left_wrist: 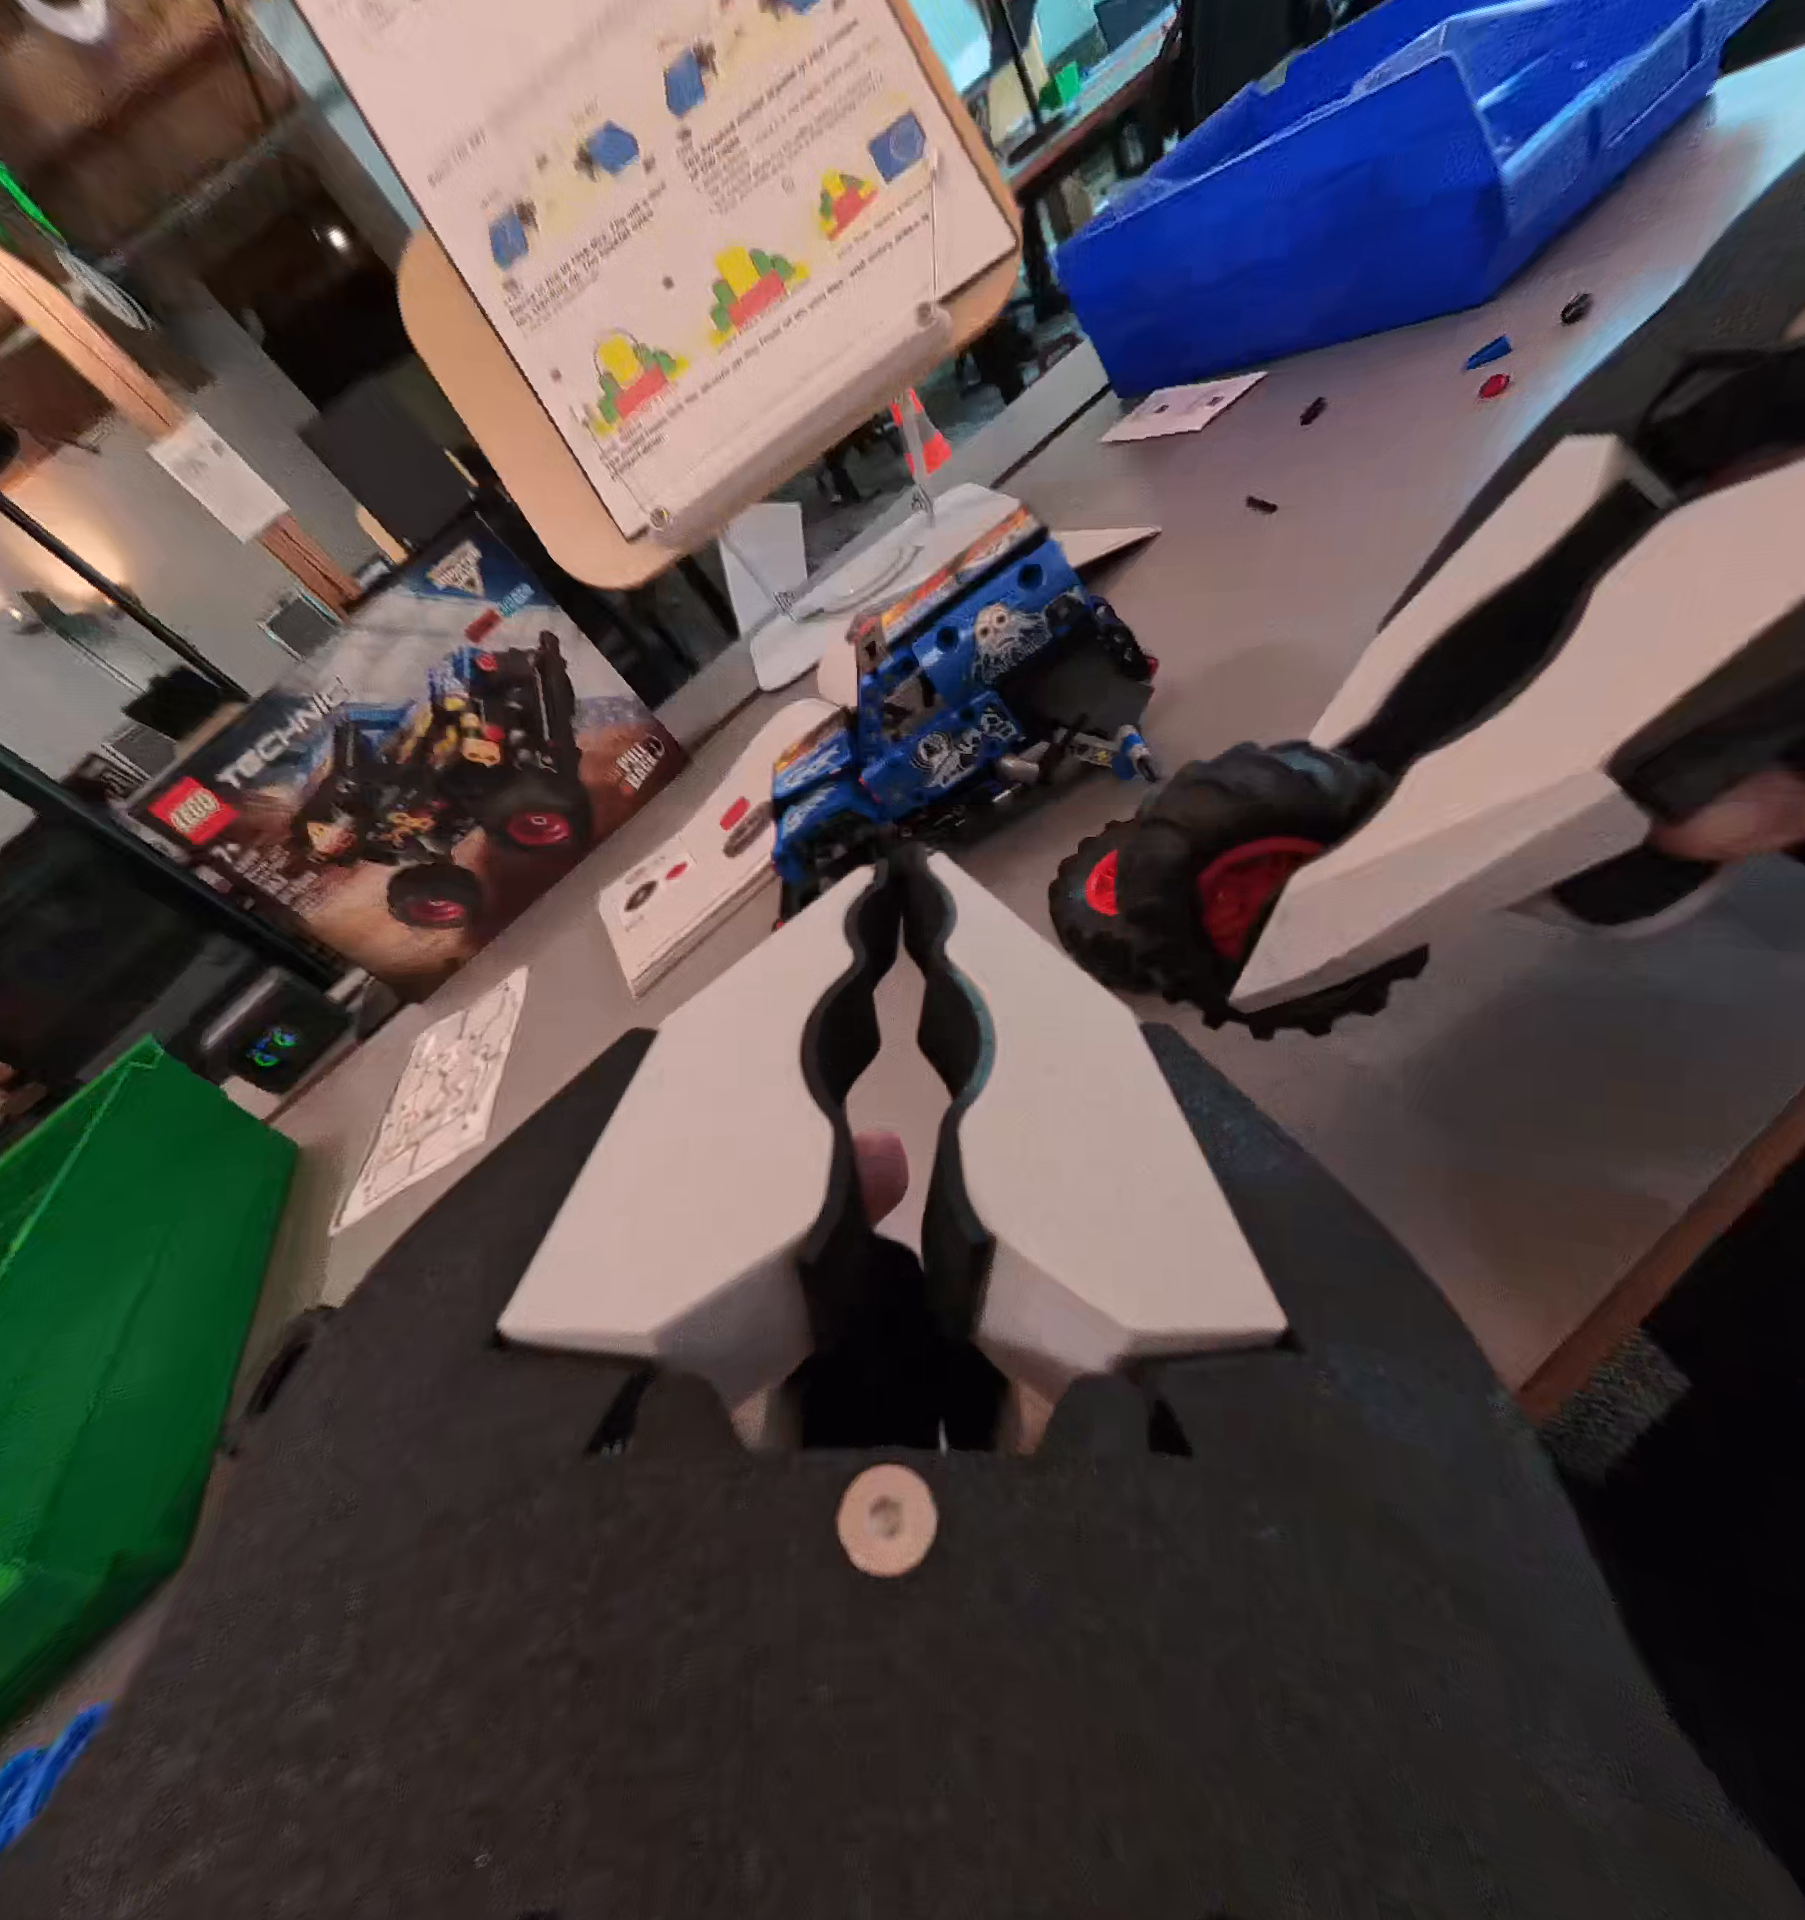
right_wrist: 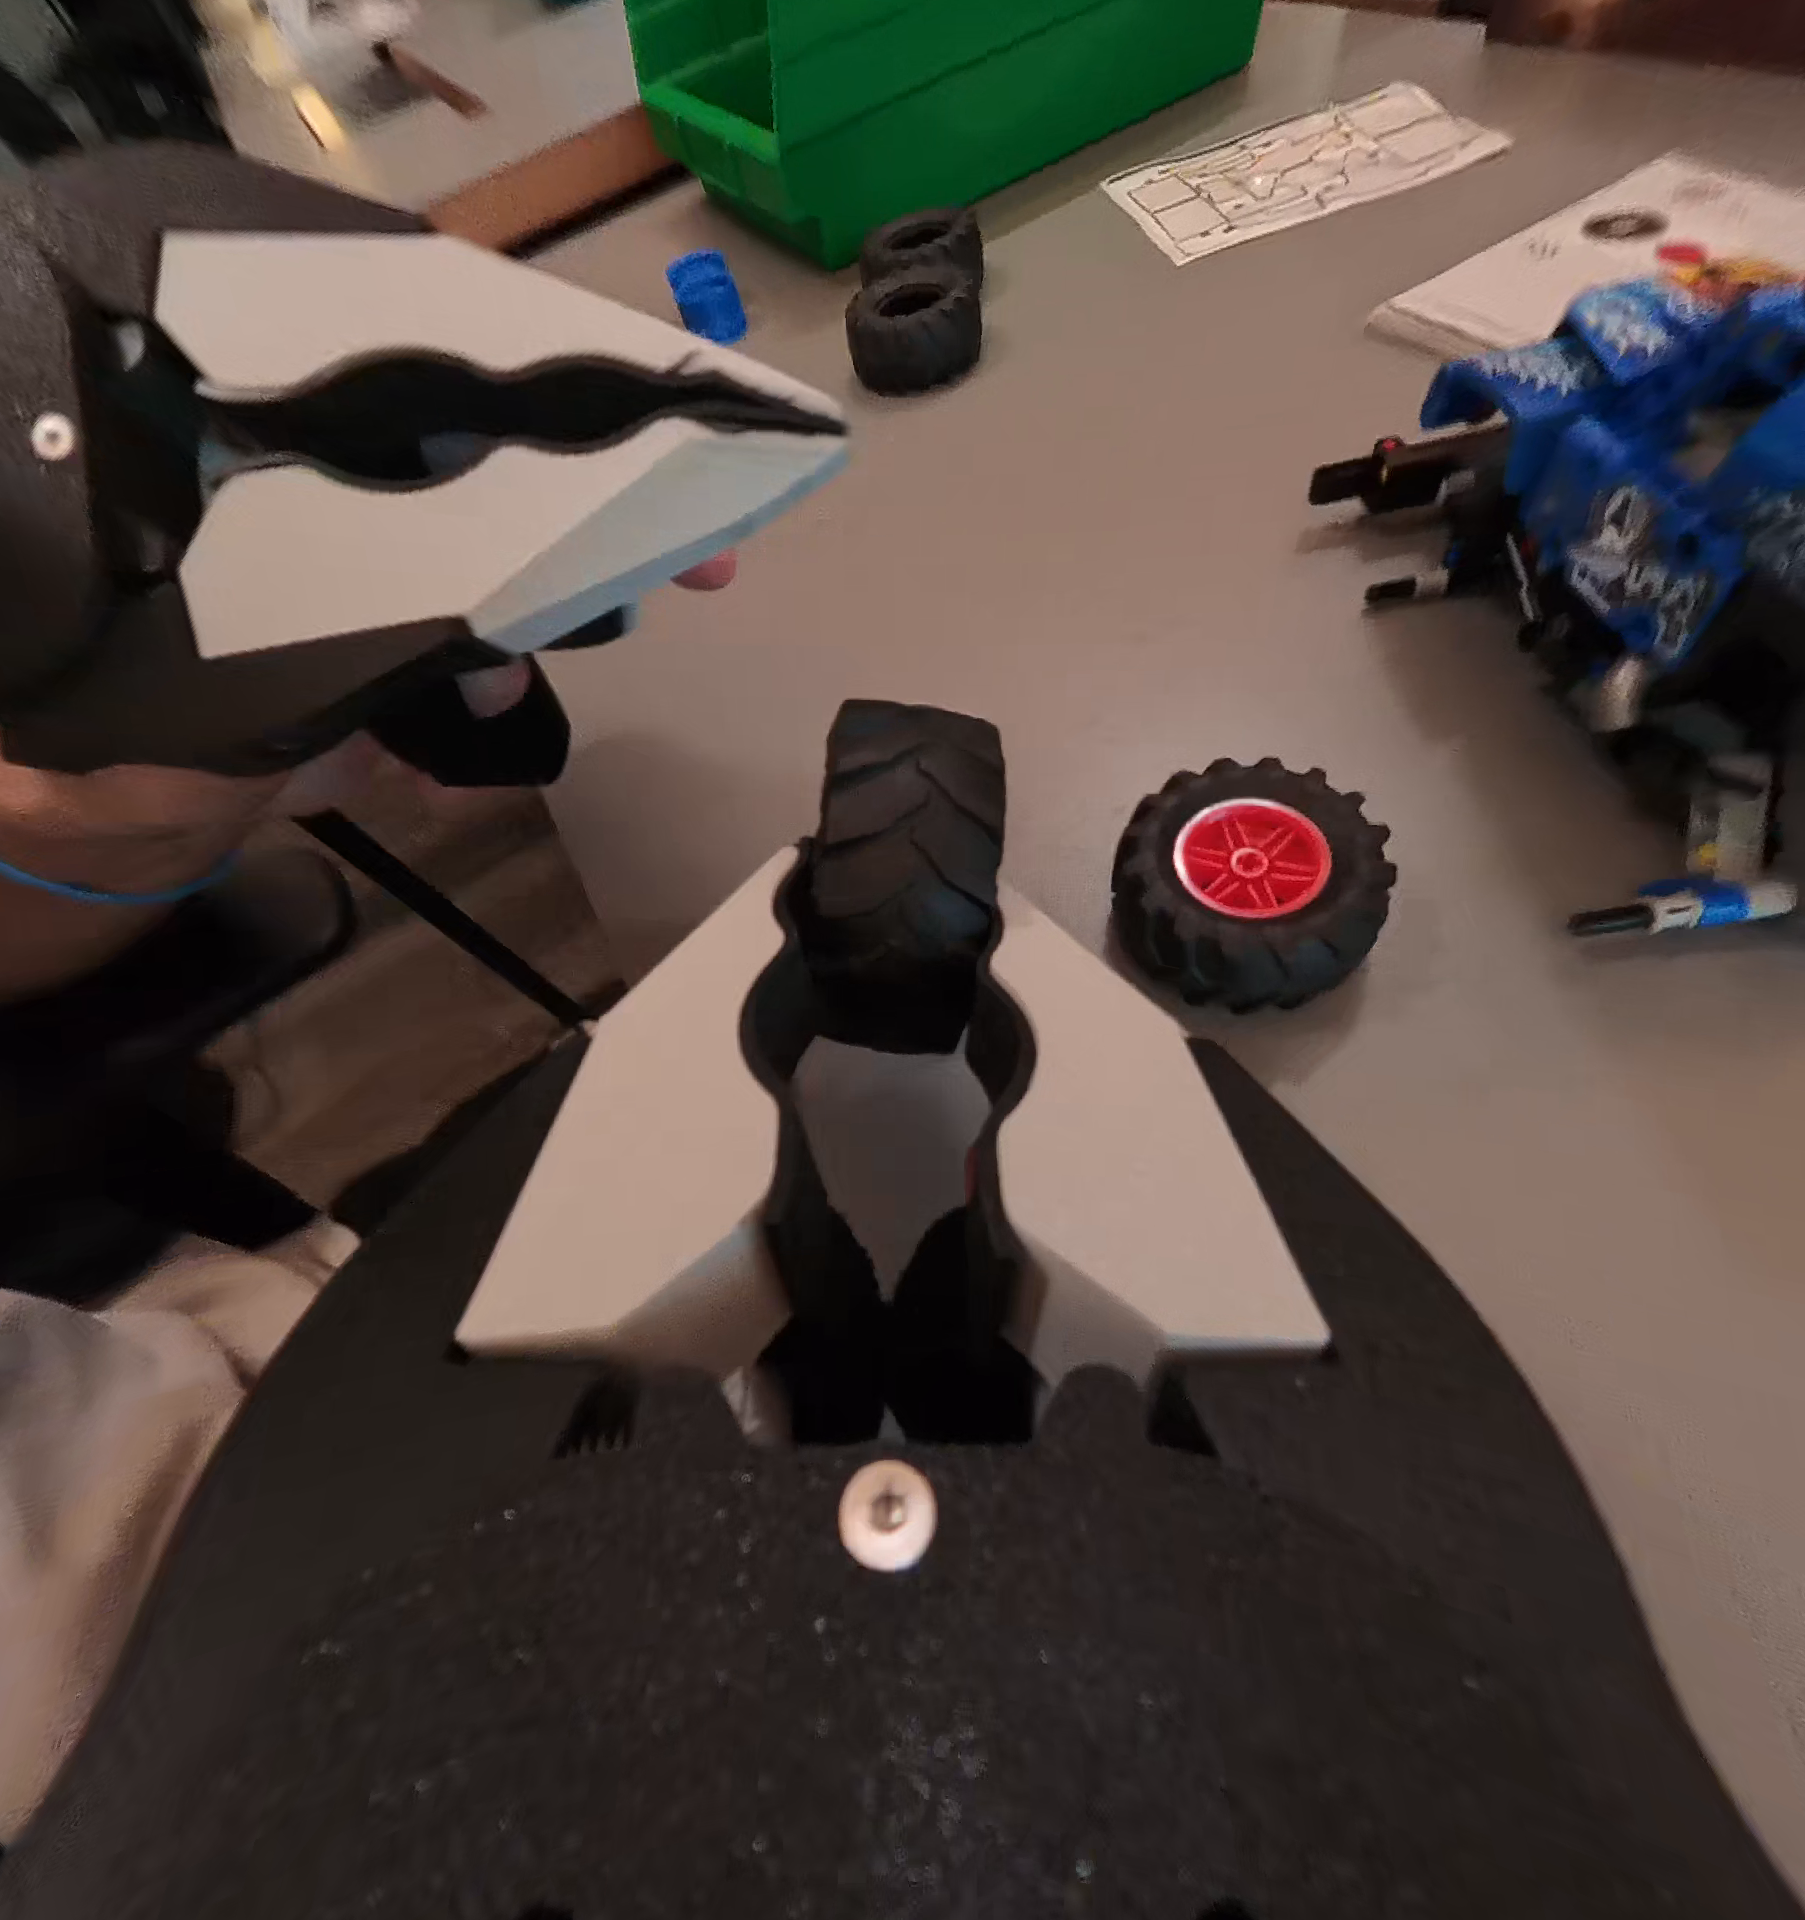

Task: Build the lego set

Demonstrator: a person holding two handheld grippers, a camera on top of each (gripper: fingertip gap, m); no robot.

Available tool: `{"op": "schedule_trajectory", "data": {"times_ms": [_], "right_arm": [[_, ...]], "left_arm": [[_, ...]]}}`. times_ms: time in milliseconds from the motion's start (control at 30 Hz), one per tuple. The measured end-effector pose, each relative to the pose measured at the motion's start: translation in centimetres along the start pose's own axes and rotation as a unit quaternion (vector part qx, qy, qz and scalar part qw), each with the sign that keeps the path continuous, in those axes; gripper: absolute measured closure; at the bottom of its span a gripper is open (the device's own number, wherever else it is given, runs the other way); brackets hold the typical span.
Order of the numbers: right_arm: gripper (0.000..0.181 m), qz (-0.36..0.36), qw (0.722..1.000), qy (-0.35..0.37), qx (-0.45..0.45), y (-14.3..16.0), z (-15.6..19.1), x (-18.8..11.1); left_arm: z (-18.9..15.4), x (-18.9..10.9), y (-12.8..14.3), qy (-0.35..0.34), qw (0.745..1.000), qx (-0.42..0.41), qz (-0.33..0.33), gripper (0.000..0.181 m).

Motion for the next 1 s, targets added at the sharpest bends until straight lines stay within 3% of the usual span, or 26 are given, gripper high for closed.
{"op": "schedule_trajectory", "data": {"times_ms": [67,133,267,333,400,433,467,533,567,600,667,700,800,867,1000], "right_arm": [[0.157,-0.005,1.0,0.019,0.002,0.5,-0.8,-0.2],[0.157,-0.026,1.0,-0.006,0.008,0.1,-0.5,-0.7],[0.157,-0.105,0.99,-0.09,0.014,-1.3,0.1,-2.1],[0.157,-0.135,0.986,-0.097,0.012,-1.5,0.2,-2.2],[0.157,-0.143,0.988,-0.059,-0.022,-1.6,0.4,-2.2],[0.157,-0.143,0.987,-0.018,-0.07,-1.7,0.6,-2.3],[0.157,-0.131,0.981,0.025,-0.144,-1.7,1.1,-2.3],[0.157,-0.084,0.938,0.117,-0.316,-1.4,2.1,-2.1],[0.157,-0.059,0.892,0.167,-0.415,-1.1,2.7,-1.8],[0.157,-0.036,0.827,0.229,-0.513,-0.8,3.2,-1.6],[0.157,-0.021,0.681,0.34,-0.649,-0.6,3.5,-1.4],[0.157,-0.023,0.644,0.353,-0.679,-0.5,3.4,-1.4],[0.157,-0.01,0.629,0.35,-0.694,-0.3,2.6,-1.5],[0.157,0.004,0.616,0.363,-0.699,-0.1,1.9,-1.3],[0.157,0.012,0.595,0.343,-0.727,0.9,1.9,0.0]], "left_arm": [[-0.1,0.1,0.7,0.08,0.995,-0.057,0.022,0.179],[0.1,0.2,1.3,0.127,0.984,-0.121,0.022,0.175],[-0.2,-0.2,1.1,0.238,0.946,-0.221,0.001,0.146],[-0.1,-0.2,0.9,0.253,0.931,-0.261,-0.018,0.155],[-0.3,-0.2,1.1,0.252,0.935,-0.247,-0.026,0.156],[-0.3,-0.2,1.2,0.258,0.937,-0.235,-0.022,0.141],[0.1,-0.2,1.3,0.252,0.938,-0.238,-0.018,0.142],[1.1,-0.4,1.3,0.261,0.923,-0.281,-0.03,0.143],[1.2,-0.3,1.2,0.281,0.907,-0.312,-0.03,0.143],[1.0,-0.3,1.0,0.315,0.885,-0.342,-0.023,0.139],[0.7,-0.2,0.9,0.37,0.845,-0.385,-0.016,0.153],[0.6,0.0,1.0,0.377,0.837,-0.395,-0.013,0.151],[0.3,0.1,1.2,0.379,0.846,-0.374,-0.011,0.151],[0.2,-0.3,0.9,0.401,0.845,-0.353,-0.018,0.113],[-1.1,0.7,0.7,0.401,0.864,-0.305,-0.006,0.11]]}}
Point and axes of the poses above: each gripper's, where its closed fingertips meet, x out along the fingers, y out of its underside, z = x × y across the jaws, the point moved 8 cm from there along -x, back along the fingers, and after that the axes turned 9 degrees about -y, right-handed, at the moved point
